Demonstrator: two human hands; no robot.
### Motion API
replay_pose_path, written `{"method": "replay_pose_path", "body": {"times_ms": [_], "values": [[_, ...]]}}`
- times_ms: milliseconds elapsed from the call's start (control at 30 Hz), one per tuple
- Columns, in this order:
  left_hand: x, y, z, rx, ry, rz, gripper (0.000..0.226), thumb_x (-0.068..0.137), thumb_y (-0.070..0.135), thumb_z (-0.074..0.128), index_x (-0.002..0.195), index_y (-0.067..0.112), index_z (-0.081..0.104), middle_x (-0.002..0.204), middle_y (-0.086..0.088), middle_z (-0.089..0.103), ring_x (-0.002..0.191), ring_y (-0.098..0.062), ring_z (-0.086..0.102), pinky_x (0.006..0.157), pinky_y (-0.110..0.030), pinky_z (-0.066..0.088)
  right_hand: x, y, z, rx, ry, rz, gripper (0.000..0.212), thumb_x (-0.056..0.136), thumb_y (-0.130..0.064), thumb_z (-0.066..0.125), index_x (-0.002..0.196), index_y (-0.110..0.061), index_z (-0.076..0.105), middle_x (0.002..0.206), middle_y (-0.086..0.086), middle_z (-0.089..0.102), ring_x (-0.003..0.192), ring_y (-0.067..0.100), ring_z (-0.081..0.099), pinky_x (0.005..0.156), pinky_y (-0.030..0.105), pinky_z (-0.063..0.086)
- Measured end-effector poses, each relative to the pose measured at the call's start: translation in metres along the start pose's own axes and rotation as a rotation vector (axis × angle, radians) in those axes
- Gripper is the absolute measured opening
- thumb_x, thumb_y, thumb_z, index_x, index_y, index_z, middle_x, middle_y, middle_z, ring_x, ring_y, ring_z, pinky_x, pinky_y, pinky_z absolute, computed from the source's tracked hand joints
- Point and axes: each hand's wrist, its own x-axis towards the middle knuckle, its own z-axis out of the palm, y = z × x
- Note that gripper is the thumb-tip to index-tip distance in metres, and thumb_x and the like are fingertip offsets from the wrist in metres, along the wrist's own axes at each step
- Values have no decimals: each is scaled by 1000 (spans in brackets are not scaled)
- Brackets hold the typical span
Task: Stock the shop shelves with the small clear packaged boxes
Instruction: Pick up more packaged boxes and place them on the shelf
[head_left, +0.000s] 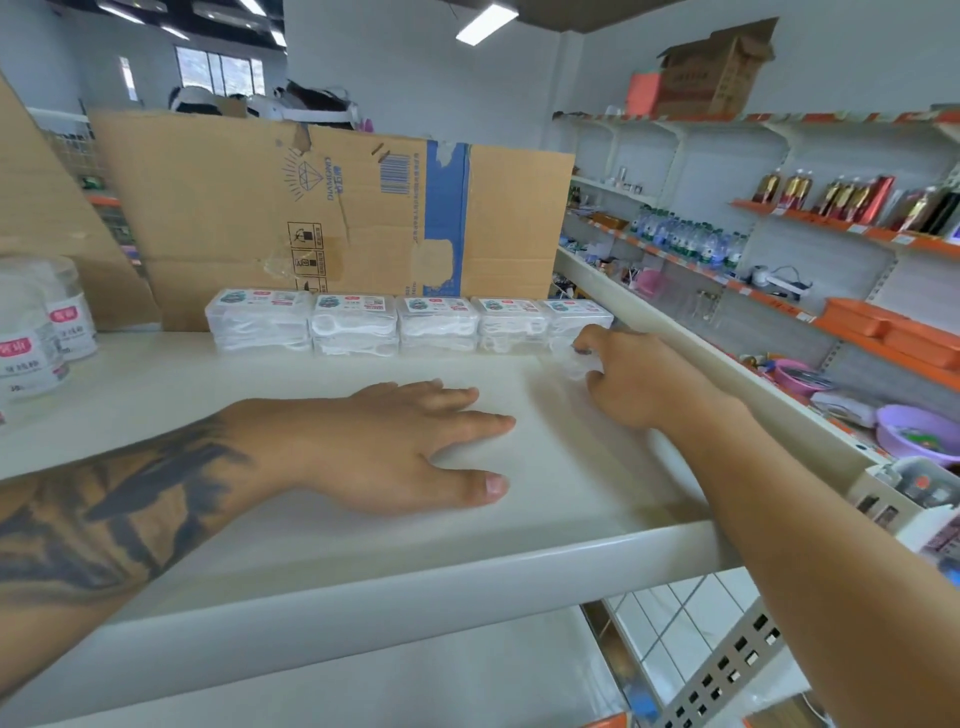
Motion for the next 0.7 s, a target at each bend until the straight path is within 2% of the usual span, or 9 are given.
{"method": "replay_pose_path", "body": {"times_ms": [100,200,267,367,500,600,700], "values": [[-1,-2,-3,-39,16,10,81,75,90,26,151,68,5,168,27,-7,154,-1,-14,126,-32,-3,-3,-1,-1,32,1,6,44,99,-16,49,142,-26,44,141,9,52,121,32,53,90,36,45],[-2,-3,-6,-94,51,12,78,78,86,33,151,65,18,167,27,3,153,5,-5,124,-25,1,-10,-4,-2,78,6,13,58,101,-22,51,156,-23,31,159,6,38,141,31,42,109,39,41],[-3,-3,-10,-125,79,-20,76,80,82,36,152,61,26,166,26,11,152,6,3,121,-21,5,-19,-9,-4,90,67,-27,63,102,-29,51,159,-21,26,163,4,32,146,30,36,115,44,36],[-4,1,-13,-95,111,-86,79,80,82,33,154,54,30,163,26,20,152,2,13,122,-23,11,-34,-18,-2,76,135,-132,61,102,-44,49,157,-25,30,163,1,32,148,26,33,119,45,31],[-6,5,-5,-91,180,-194,82,78,87,32,153,54,33,159,29,27,149,1,23,123,-27,18,-51,-26,15,137,69,-209,62,99,-60,42,154,-33,34,164,-3,30,150,22,30,121,45,27],[-21,6,8,-132,262,-270,84,78,94,30,151,53,38,156,32,31,147,2,28,124,-31,21,-53,-24,21,141,-30,-232,59,99,-64,36,149,-34,41,158,-2,39,144,24,39,118,47,30],[-39,15,18,-139,347,-344,74,88,83,36,151,46,43,155,28,36,146,0,31,123,-30,23,-59,-27,19,155,-38,-283,62,96,-71,35,145,-36,48,148,-3,47,138,26,45,114,50,35]]}}
